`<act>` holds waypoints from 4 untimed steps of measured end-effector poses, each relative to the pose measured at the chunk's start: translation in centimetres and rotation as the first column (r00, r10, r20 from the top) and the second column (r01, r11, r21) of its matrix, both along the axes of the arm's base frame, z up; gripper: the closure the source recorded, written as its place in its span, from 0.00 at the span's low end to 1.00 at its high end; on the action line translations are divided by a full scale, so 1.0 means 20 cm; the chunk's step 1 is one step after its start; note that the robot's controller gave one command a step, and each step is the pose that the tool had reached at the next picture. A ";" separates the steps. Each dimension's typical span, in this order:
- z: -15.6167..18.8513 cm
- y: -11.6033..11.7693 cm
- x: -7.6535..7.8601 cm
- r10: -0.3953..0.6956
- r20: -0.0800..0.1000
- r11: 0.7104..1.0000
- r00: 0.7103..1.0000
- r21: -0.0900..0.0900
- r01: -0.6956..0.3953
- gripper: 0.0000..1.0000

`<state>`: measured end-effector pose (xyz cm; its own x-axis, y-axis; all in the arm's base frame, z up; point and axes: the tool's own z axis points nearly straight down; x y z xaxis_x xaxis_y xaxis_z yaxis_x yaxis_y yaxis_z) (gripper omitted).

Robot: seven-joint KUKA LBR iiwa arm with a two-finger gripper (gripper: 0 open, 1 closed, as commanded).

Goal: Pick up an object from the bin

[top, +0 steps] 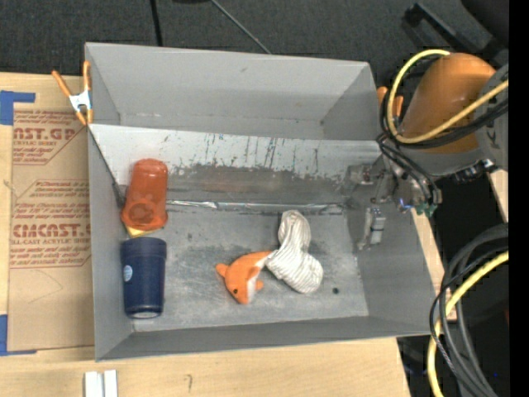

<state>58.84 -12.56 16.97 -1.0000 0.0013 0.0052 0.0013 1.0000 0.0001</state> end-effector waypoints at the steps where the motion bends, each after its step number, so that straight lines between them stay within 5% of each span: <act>1: 0.02 0.00 0.01 0.001 0.008 1.000 1.000 -0.001 -0.001 0.00; 2: -0.21 0.23 -0.06 0.100 0.010 0.995 0.995 -0.002 -0.100 0.00; 3: -0.46 0.24 -0.14 0.101 0.006 0.995 0.995 0.000 -0.101 1.00; 4: -0.46 0.24 -0.14 0.102 0.006 0.995 0.995 0.000 -0.102 1.00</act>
Offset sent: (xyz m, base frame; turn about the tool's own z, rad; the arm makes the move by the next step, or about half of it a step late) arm -0.0198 0.0734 -0.0682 -0.1564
